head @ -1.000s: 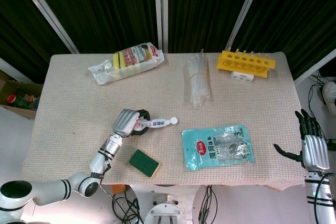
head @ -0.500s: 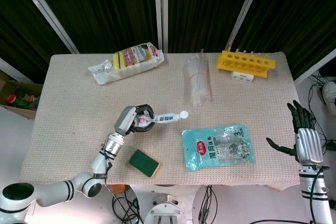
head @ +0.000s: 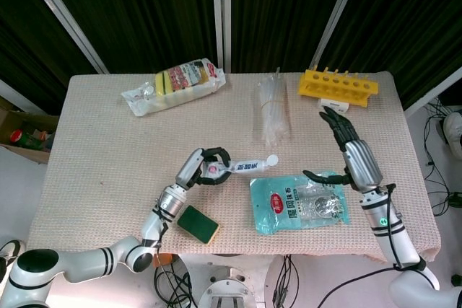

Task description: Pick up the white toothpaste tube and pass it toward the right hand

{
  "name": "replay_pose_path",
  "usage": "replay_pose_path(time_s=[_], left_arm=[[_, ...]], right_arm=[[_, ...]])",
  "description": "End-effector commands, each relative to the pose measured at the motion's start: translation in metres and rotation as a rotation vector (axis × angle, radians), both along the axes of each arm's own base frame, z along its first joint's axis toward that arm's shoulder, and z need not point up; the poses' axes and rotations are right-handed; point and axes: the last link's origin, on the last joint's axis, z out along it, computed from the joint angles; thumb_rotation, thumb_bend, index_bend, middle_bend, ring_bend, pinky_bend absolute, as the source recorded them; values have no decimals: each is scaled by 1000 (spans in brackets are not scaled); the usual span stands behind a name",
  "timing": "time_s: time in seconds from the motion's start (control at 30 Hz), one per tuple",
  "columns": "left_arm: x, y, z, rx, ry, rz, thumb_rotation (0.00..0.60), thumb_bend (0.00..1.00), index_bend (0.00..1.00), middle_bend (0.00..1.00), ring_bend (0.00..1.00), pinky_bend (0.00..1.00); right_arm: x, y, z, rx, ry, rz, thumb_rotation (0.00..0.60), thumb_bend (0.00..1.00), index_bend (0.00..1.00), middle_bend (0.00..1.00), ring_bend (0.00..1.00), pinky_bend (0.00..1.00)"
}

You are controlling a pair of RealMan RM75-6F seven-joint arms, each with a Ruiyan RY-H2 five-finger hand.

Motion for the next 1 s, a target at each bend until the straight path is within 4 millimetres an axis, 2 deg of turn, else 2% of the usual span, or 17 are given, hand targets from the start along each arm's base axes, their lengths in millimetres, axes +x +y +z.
replay_pose_path(time_s=[0.03, 0.23, 0.43, 0.67, 1.0], left_arm=[[7, 5, -1, 34, -20, 26, 600, 403, 811, 960, 825, 823], [20, 15, -6, 82, -86, 89, 600, 403, 809, 960, 825, 822], [28, 19, -6, 96, -121, 93, 600, 403, 807, 960, 825, 821], [29, 19, -2, 96, -148, 90, 600, 403, 807, 960, 825, 818], [27, 20, 1, 95, -165, 100, 600, 404, 807, 960, 825, 817]], right_arm=[[56, -27, -19, 141, -160, 83, 304, 0, 0, 0, 0, 0], [98, -45, -46, 243, -258, 131, 268, 0, 0, 0, 0, 0], [115, -60, -59, 307, -315, 114, 245, 0, 0, 0, 0, 0], [117, -67, -64, 360, -376, 81, 240, 0, 0, 0, 0, 0], [106, -69, -64, 369, -406, 55, 240, 0, 0, 0, 0, 0]])
